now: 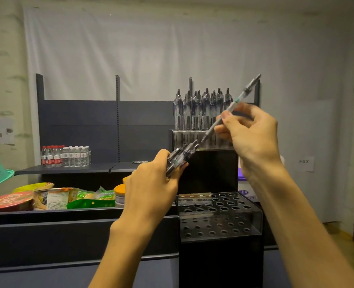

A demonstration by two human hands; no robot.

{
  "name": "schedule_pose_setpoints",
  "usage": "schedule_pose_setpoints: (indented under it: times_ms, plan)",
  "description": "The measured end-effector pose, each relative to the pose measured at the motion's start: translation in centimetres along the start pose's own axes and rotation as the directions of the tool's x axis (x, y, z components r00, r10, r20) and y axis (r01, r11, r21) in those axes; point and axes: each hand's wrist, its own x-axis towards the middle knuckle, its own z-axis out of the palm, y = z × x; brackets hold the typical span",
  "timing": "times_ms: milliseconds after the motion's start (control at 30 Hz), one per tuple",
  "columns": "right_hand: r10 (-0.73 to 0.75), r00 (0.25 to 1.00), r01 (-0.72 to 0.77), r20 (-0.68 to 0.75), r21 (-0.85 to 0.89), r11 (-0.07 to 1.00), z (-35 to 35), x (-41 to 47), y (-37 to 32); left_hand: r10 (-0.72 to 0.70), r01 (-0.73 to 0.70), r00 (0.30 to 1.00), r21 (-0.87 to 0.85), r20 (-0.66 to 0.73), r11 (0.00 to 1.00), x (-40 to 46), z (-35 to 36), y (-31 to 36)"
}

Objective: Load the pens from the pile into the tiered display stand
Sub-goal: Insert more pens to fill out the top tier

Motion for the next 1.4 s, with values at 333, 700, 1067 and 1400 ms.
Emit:
schedule_pose_setpoints:
  times_ms: [333, 700, 1067, 1400]
  plan:
    - [-0.247, 0.969, 0.218, -0.027, -0.385, 0.897, 2.6, 3.4, 0.6, 0.011, -0.011, 1.0, -0.036, 0.008, 0.999, 0.0, -0.1, 0.1]
    - [-0.17, 0.982, 0.17, 0.087, -0.799, 0.576, 3.5, 3.2, 0.2, -0.002, 0.002, 1.0, -0.032, 0.006, 0.999, -0.1, -0.2, 0.1]
    - [-0.16, 0.981, 0.176, 0.106, -0.826, 0.536, 3.8, 2.0, 0.6, -0.01, 0.01, 1.0, -0.018, 0.012, 1.0, -0.1, -0.4, 0.3]
    - [-0.237, 0.958, 0.288, 0.165, -0.584, 0.759, 1.1, -0.4, 2.1, -0.011, 0.011, 1.0, -0.018, 0.015, 1.0, 0.0, -0.1, 0.1]
